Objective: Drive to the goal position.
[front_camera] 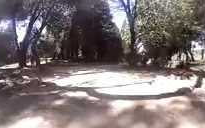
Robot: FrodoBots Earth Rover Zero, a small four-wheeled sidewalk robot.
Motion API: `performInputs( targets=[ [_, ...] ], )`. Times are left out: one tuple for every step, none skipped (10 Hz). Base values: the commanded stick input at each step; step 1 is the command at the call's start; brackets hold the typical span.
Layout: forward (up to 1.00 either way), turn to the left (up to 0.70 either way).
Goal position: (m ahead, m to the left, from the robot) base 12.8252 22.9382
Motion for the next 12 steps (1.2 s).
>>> performInputs(
  targets=[
    [0.7, 0.0],
    [0.7, 0.0],
    [0.7, 0.0],
    [0.7, 0.0],
    [0.7, 0.0],
    [0.7, 0.0],
    [0.7, 0.0],
    [0.7, 0.0],
    [0.7, 0.0],
    [0.7, 0.0],
    [0.7, 0.0],
    [0.7, 0.0]
  ],
)
